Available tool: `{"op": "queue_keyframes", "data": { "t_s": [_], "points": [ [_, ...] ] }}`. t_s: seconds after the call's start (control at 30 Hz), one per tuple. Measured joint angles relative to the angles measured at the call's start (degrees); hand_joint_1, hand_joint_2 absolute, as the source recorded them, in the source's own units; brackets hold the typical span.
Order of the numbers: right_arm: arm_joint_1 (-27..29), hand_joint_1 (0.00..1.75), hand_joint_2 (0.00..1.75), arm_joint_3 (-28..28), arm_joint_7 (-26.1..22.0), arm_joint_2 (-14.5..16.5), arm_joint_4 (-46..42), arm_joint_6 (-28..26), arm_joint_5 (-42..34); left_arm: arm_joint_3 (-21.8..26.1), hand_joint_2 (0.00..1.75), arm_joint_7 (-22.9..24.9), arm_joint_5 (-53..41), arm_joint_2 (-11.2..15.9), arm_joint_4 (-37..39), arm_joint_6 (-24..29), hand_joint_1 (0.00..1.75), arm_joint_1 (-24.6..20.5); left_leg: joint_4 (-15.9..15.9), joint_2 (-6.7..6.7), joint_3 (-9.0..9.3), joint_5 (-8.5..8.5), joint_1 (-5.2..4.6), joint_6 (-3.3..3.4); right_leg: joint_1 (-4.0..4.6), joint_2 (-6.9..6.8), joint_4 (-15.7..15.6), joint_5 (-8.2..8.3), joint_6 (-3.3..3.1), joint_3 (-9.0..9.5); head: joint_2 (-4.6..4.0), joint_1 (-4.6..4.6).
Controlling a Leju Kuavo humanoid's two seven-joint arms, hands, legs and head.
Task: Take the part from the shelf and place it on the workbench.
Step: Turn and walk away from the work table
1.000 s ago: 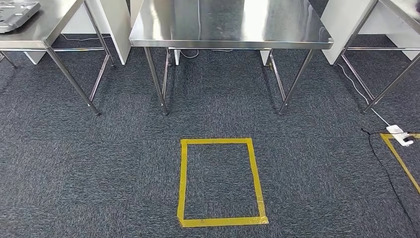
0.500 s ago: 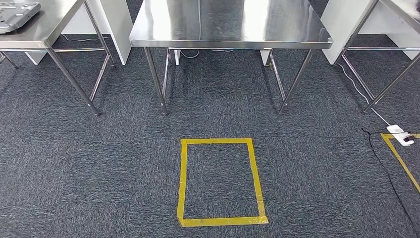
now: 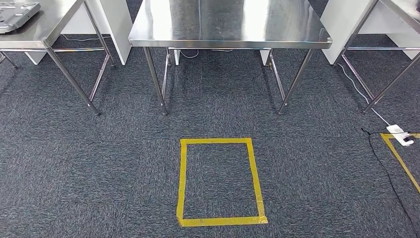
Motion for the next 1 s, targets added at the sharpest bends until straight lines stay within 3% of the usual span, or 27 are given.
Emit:
{"op": "queue_keyframes", "data": {
  "t_s": [0.43,0.67,0.8,0.87,0.93,1.0],
  "points": [
    [0.0,0.0,0.0,0.0,-0.2,0.0,0.0,0.2,0.9,0.0,0.0,0.0,-0.4,-0.1,0.0,0.1,0.0,0.0,0.0,0.0,-0.1,0.0,-0.01,0.0,-0.01,0.0,0.0,0.0,0.0,-0.15,0.0,0.0],
    [0.1,0.0,0.0,0.1,-1.3,0.0,0.0,2.9,1.1,0.1,0.0,0.0,-0.6,-0.1,0.0,0.1,0.0,0.0,0.1,-0.01,-0.23,-0.03,-0.1,0.05,-0.21,0.0,0.0,0.09,0.11,0.0,0.0,0.01],
    [0.3,0.0,0.0,0.8,-1.2,0.1,0.0,3.8,2.1,0.3,0.0,0.0,-0.7,0.0,0.0,0.1,0.0,0.0,0.3,-0.04,-0.41,0.01,-0.34,0.23,-0.62,-0.03,-0.1,0.26,0.39,0.13,0.0,-0.01],
    [0.3,0.0,0.0,1.1,-1.0,0.1,0.0,3.9,2.3,0.3,0.0,0.0,-0.9,0.0,0.0,0.1,0.0,0.0,-0.3,-0.09,-0.31,0.37,-0.2,0.71,-0.55,-0.11,-0.1,0.25,0.63,0.1,0.0,-0.02],
    [0.3,0.0,0.0,1.4,-0.9,0.1,0.0,3.9,2.3,0.3,0.0,0.0,-1.0,0.0,0.0,0.1,0.0,0.0,-1.2,-0.16,-0.04,1.04,0.22,1.4,-0.5,-0.11,2.0,-1.22,0.64,-0.84,0.0,0.05],
    [0.4,0.0,0.0,1.4,-0.7,0.1,0.0,3.9,2.4,0.3,0.0,0.1,-1.3,0.0,0.0,0.1,0.0,-0.1,-1.6,-0.31,-0.12,1.49,0.48,1.68,-0.73,-0.04,8.5,-4.64,0.37,-3.72,0.0,0.22]
  ]
}}
